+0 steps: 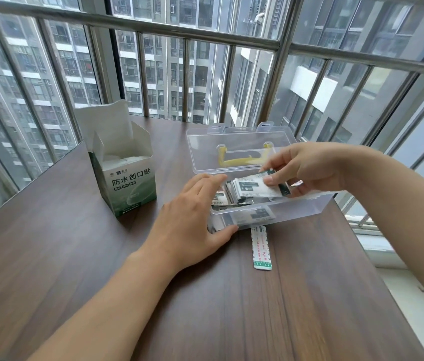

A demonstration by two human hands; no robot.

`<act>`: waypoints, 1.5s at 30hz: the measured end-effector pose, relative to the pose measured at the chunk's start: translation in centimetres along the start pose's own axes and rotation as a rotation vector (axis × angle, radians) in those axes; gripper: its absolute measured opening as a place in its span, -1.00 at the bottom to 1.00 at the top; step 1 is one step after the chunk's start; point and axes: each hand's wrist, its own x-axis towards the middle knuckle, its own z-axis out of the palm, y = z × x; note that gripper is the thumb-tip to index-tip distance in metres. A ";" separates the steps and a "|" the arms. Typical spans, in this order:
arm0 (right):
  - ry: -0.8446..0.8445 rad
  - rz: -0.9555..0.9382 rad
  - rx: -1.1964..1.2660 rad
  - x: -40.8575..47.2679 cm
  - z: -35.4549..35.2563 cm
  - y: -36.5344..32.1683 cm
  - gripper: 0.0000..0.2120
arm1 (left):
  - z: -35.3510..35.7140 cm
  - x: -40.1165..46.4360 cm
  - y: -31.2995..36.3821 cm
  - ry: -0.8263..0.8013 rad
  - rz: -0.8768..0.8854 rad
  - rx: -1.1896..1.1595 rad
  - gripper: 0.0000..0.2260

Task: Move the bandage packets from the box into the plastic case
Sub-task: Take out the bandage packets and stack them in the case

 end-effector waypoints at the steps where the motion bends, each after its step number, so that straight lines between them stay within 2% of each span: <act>1: -0.024 0.015 -0.020 0.0 -0.3 0.0 -0.86 | 0.0 0.0 -0.1 -0.003 0.005 0.007 -0.31; 4: -0.113 0.061 -0.148 0.6 0.0 0.3 -0.90 | 0.2 0.0 -0.1 -0.014 0.008 0.025 -0.37; 8: -0.124 0.065 -0.292 1.6 2.2 -0.4 -0.88 | 0.0 0.1 0.0 -0.011 0.017 0.023 -0.45; 11: -0.029 0.003 -0.347 1.4 4.1 -1.3 -0.72 | 0.0 0.1 -0.1 0.002 0.024 -0.015 -0.55; 14: 0.126 -0.033 -0.532 0.5 5.1 -1.9 -0.54 | 0.2 0.3 -0.2 0.014 0.013 -0.033 -0.64; 17: 0.169 0.024 -0.623 0.2 5.5 -2.3 -0.54 | 0.4 0.4 -0.3 0.022 0.018 -0.033 -0.66; 21: 0.108 0.111 -0.409 -0.3 5.9 -3.9 -0.65 | 0.4 0.4 -0.4 0.027 0.030 -0.034 -0.64; 26: 0.132 0.156 -0.607 -0.4 5.6 -3.6 -0.64 | 0.5 0.4 -0.3 0.019 0.010 -0.010 -0.56; 29: 0.095 0.211 -0.416 -0.2 5.5 -3.4 -0.62 | 0.5 0.5 -0.1 0.024 -0.020 -0.005 -0.52; 32: 0.029 0.161 -0.198 -0.3 4.9 -3.4 -0.59 | 0.5 0.5 -0.1 0.020 -0.026 -0.001 -0.52; 36: 0.023 0.065 -0.293 -0.9 4.3 -2.7 -0.72 | 0.5 0.5 -0.1 0.011 -0.031 0.016 -0.53; 42: 0.006 0.024 -0.365 -1.0 3.6 -2.4 -0.65 | 0.4 0.6 0.0 0.000 -0.044 0.023 -0.53; 45: -0.023 -0.044 -0.369 -0.8 3.1 -2.3 -0.73 | 0.2 0.6 0.2 -0.009 -0.052 0.040 -0.53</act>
